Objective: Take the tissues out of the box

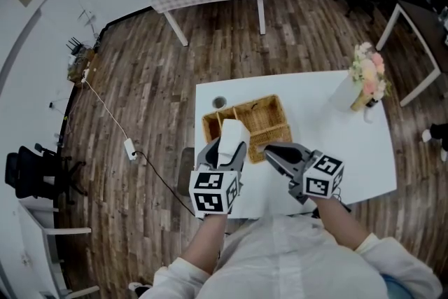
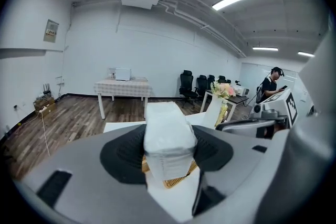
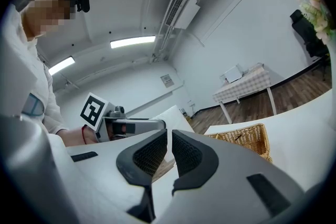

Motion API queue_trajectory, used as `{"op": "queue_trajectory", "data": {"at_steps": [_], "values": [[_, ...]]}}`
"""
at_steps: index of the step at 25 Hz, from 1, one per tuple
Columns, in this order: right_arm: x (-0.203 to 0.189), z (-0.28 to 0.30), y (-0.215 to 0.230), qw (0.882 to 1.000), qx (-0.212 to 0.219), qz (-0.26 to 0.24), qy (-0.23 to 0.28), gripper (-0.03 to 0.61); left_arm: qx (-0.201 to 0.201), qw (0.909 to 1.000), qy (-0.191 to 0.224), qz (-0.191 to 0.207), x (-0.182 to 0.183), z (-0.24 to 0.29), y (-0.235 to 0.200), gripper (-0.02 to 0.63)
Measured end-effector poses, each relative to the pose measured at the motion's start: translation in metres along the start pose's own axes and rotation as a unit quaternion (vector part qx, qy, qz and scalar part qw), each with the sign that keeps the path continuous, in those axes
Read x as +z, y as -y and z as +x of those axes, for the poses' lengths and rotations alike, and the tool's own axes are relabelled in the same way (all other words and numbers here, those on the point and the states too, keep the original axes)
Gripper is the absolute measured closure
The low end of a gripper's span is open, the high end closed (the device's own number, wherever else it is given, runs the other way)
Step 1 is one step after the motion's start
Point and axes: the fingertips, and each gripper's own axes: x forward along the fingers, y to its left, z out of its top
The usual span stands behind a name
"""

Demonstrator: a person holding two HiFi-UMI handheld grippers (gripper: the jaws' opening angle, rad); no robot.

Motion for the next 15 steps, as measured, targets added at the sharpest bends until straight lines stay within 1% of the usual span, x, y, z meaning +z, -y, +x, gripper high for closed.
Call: {"op": "queue_trajectory", "data": {"at_steps": [3, 8, 15], "values": [[0.003, -0.001, -0.006, 1.000, 0.002, -0.006, 0.003, 0.543, -0.012, 0.9999, 0.006, 0.000, 0.004, -0.007, 0.012, 0.377], [0.006, -0.001, -0.013, 1.000, 0.000, -0.016, 0.005, 0.543, -0.026, 0.9994, 0.012, 0.018, 0.009, -0.019, 0.028, 0.377], [0.006, -0.002, -0.014, 1.000, -0.006, -0.019, 0.006, 0.543, -0.036, 0.9991, 0.011, 0.017, 0.008, -0.025, 0.037, 0.377]]}}
